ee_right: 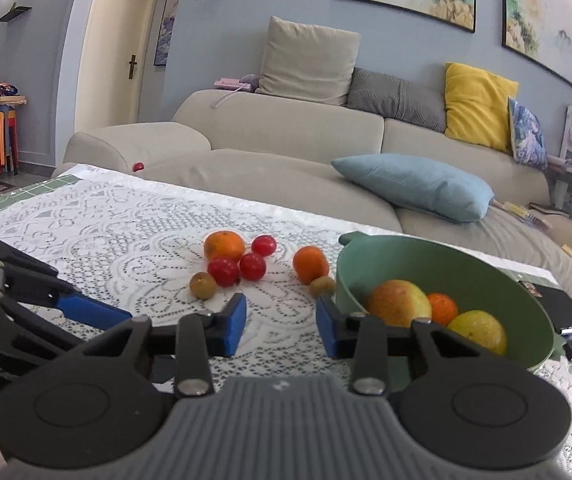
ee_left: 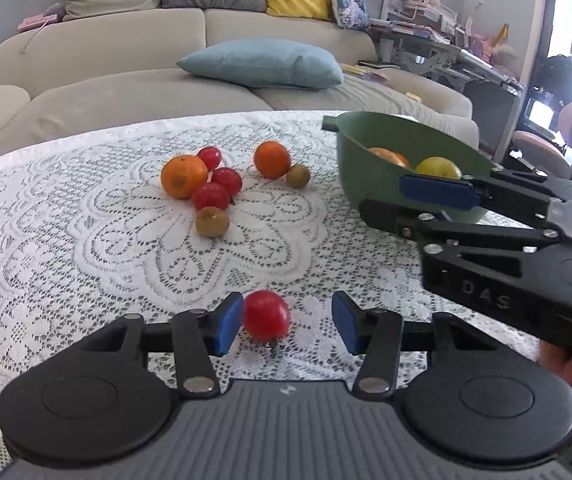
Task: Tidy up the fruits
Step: 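Move the left gripper to a red tomato on the table and close on it, then grasp a small brown fruit with the right gripper while the left gripper holds the tomato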
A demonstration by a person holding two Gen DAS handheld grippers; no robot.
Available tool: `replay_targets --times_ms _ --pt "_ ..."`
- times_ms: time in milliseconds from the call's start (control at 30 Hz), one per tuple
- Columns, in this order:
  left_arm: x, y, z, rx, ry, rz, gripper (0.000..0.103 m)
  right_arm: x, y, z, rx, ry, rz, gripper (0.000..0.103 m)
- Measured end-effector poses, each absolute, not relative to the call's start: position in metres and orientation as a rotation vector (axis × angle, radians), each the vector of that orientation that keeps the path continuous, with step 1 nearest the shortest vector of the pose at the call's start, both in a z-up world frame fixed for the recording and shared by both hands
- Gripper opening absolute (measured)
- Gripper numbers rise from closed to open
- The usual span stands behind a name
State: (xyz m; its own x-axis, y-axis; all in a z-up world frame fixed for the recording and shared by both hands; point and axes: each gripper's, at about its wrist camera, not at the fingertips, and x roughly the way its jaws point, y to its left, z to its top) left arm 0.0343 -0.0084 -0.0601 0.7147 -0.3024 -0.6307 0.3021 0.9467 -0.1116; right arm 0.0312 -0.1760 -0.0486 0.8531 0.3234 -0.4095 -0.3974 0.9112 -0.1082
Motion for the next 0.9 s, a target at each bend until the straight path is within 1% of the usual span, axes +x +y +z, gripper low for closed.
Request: replay_targets --times_ms 233,400,567,900 --pt "0.041 -0.005 -0.070 -0.001 0.733 -0.301 0.051 0.034 -0.174 -0.053 -0.178 0.431 0.403 0.036" --pt "0.045 -0.004 -0.073 -0.003 0.747 -0.293 0.039 0.036 -0.170 -0.056 -0.189 0.452 0.414 0.036" --pt "0.046 -0.004 -0.073 -0.004 0.743 -0.299 0.033 0.040 -0.170 -0.058 -0.168 0.490 0.423 0.036" --pt "0.051 0.016 -0.064 -0.079 0.715 -0.238 0.033 0.060 -0.160 -0.060 -0.129 0.568 0.464 0.036"
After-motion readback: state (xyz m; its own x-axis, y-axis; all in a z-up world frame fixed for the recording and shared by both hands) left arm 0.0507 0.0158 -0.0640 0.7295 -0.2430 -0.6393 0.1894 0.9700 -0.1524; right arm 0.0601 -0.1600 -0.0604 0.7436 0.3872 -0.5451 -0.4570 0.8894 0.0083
